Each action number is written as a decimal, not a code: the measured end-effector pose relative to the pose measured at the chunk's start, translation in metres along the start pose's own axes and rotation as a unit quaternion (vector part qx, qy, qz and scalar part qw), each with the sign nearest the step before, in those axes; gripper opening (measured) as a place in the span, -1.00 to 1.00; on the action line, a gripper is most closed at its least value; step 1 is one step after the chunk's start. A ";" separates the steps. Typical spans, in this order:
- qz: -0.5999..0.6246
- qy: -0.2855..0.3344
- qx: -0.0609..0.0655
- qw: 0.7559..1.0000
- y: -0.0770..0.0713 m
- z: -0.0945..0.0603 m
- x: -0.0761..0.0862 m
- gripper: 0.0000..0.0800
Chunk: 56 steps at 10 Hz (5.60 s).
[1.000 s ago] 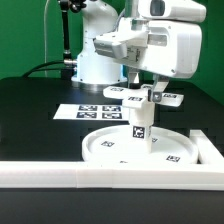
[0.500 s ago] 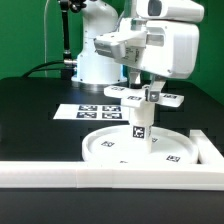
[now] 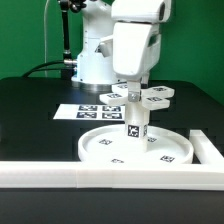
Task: Assemble round table
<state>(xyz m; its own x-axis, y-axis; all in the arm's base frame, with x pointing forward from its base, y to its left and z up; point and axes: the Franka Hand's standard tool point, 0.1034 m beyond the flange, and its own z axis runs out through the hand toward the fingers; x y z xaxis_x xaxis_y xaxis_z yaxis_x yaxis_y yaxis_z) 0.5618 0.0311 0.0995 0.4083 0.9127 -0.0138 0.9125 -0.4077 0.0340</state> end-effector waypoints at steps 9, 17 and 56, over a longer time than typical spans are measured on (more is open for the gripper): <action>0.420 0.026 0.018 0.907 0.000 -0.001 0.005 0.11; 0.669 0.031 0.028 0.742 0.001 -0.001 0.004 0.12; 0.106 0.034 0.018 0.994 -0.006 -0.022 0.022 0.62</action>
Offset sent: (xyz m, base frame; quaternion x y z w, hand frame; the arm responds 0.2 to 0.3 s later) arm 0.0000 0.0000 0.0000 0.0000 0.0000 0.1938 0.9810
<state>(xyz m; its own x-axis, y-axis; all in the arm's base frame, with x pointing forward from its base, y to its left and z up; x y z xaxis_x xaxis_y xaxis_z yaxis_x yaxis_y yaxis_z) 0.5645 0.0546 0.1210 0.5897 0.8056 0.0577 0.8071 -0.5903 -0.0075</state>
